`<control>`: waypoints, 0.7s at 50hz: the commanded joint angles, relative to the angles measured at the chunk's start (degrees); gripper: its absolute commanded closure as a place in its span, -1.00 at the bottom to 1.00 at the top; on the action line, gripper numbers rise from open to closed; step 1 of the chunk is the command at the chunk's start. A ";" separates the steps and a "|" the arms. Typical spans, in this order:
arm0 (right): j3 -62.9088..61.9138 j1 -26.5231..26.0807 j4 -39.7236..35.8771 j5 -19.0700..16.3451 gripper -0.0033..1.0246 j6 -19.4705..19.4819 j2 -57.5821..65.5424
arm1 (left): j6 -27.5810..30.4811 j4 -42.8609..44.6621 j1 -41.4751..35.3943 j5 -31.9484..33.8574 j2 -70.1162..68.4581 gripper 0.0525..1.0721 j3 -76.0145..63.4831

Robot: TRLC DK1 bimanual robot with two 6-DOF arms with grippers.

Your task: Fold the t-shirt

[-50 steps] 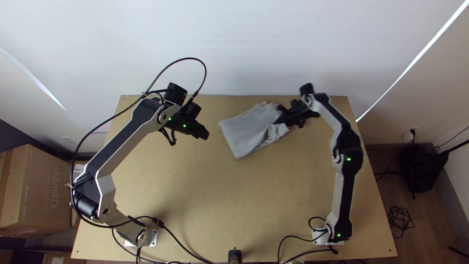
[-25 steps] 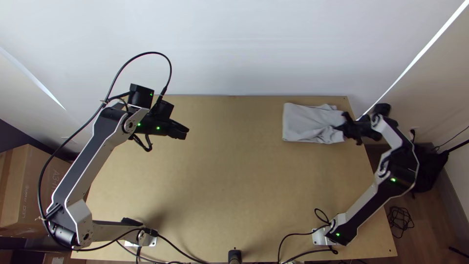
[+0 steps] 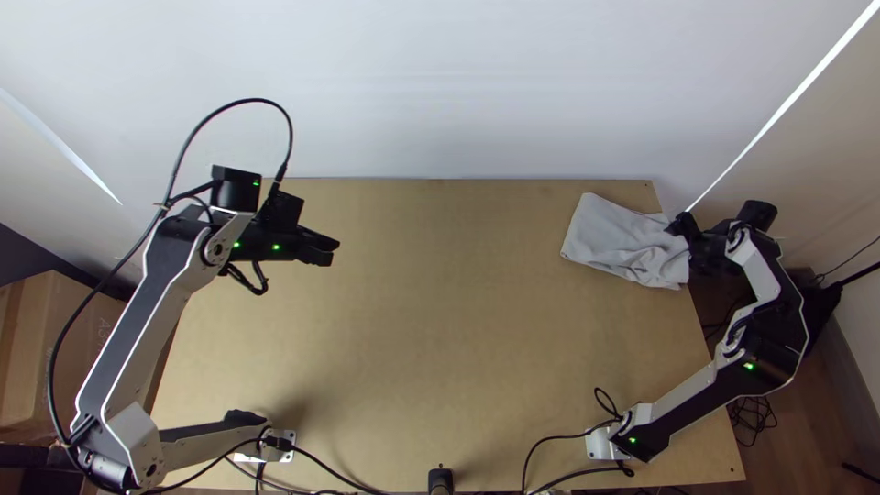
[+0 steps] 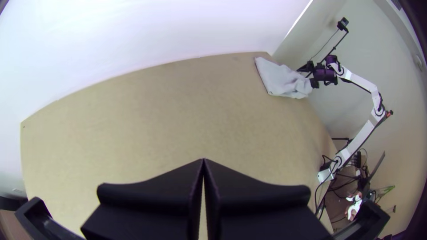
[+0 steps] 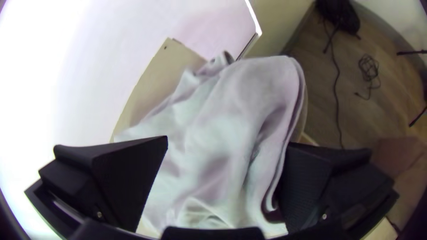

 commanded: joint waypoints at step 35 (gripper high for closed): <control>-1.65 3.43 15.78 23.84 -0.93 -18.44 -14.50 | -3.50 -2.97 15.99 -0.81 -10.26 -0.90 2.01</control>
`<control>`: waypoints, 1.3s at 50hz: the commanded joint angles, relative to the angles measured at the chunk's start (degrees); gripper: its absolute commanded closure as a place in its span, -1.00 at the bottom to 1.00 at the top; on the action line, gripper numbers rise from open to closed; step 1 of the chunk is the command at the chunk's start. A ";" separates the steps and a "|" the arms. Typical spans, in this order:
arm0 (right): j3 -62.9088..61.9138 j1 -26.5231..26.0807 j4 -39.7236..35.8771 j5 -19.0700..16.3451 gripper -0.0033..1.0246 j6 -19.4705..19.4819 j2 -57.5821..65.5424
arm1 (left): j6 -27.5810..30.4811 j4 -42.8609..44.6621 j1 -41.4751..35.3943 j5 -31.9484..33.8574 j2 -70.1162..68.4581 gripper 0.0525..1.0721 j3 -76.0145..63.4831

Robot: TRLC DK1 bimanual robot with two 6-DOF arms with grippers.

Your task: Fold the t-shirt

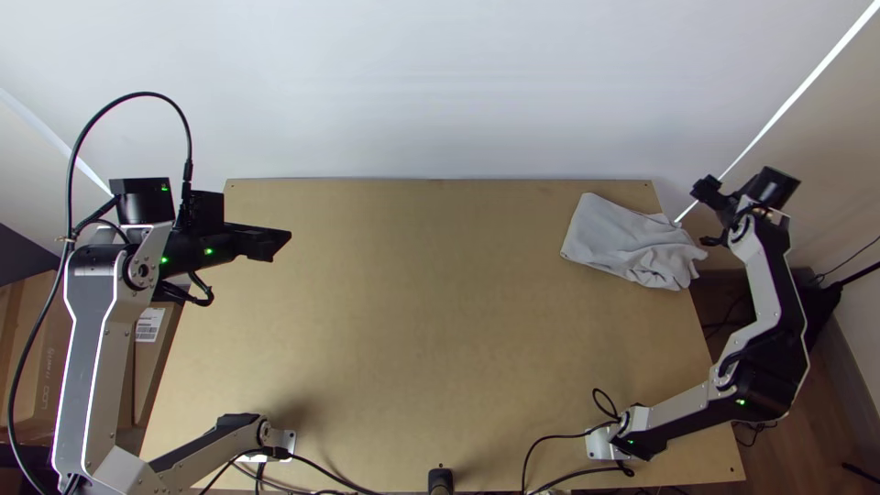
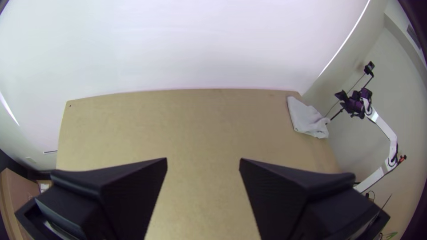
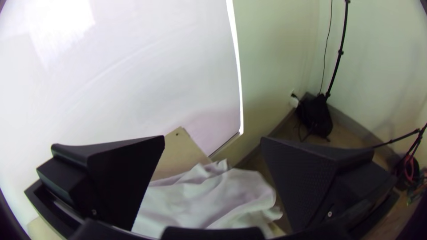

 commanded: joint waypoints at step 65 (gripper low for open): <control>-36.19 17.17 36.70 -11.07 -0.93 -10.44 -78.74 | -8.39 54.73 19.50 -12.44 -48.01 -0.90 -45.23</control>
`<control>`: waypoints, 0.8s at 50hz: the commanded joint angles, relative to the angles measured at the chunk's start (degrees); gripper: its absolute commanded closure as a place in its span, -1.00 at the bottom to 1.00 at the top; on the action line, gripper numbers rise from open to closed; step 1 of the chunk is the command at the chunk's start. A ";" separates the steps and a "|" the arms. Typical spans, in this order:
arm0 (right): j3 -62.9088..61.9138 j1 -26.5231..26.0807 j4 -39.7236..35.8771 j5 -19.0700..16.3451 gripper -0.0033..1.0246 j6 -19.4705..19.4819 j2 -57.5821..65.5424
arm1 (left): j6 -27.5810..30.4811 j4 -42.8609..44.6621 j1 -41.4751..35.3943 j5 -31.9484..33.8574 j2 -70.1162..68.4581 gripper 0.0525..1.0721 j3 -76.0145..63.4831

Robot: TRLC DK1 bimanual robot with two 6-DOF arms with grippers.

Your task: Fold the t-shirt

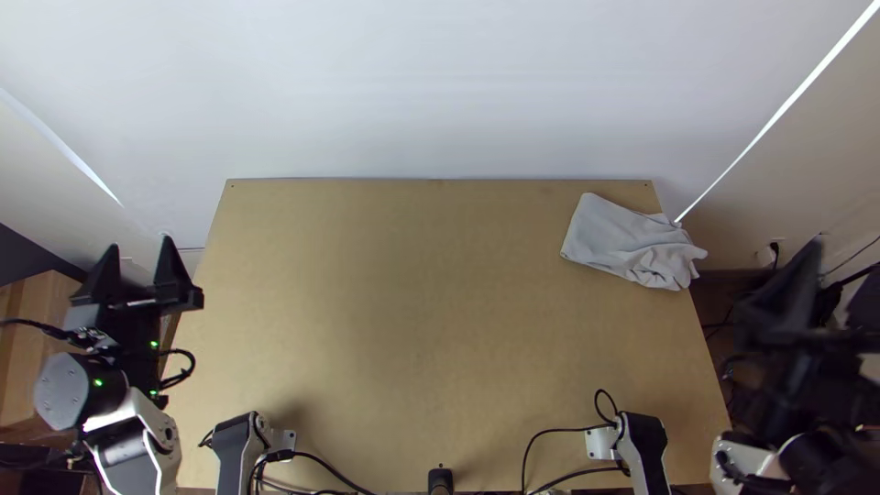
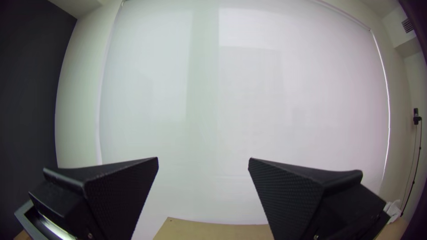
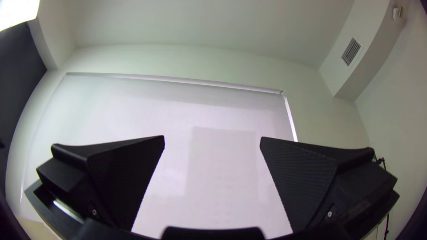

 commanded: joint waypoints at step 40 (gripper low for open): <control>-50.28 12.51 -8.65 -0.88 -0.93 5.39 -21.91 | -0.95 9.11 -8.22 -0.16 -24.01 -0.90 -45.95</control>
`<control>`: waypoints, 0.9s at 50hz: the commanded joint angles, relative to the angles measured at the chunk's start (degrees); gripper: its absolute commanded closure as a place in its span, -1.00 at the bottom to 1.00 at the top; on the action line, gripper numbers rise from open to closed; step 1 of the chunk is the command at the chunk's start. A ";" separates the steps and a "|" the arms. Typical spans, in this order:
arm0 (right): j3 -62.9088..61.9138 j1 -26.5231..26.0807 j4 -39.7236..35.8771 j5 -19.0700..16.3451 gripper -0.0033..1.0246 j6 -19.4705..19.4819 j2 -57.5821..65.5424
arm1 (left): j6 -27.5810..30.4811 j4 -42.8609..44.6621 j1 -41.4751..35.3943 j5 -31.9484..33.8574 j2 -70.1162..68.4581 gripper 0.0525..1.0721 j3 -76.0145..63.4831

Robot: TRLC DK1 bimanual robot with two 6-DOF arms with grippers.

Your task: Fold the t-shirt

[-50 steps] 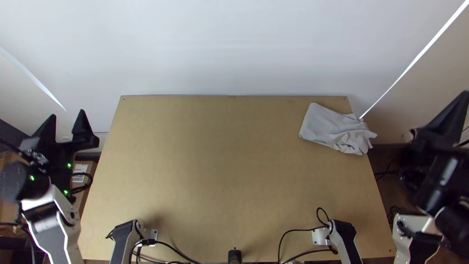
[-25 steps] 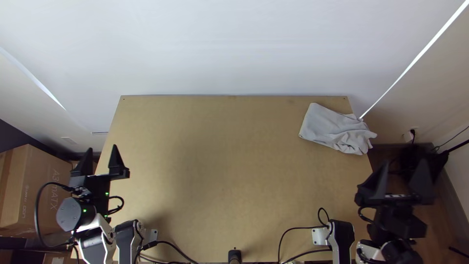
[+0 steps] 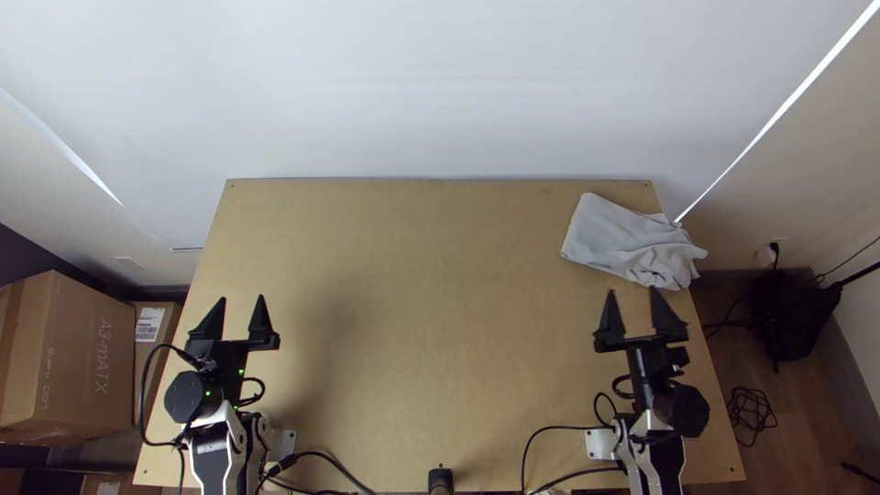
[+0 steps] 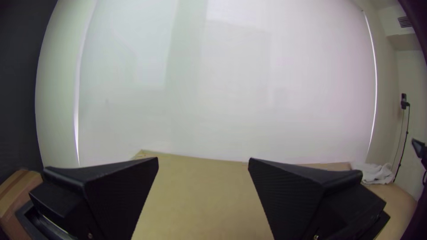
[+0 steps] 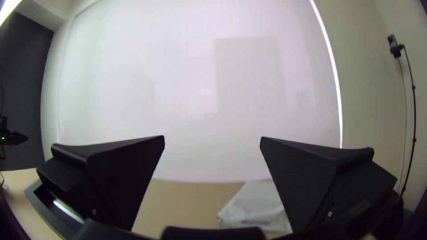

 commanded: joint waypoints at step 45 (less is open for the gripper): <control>-0.42 5.09 -16.44 2.43 -0.93 2.42 -0.21 | 16.00 1.33 -0.04 -3.23 -0.49 -0.90 -5.58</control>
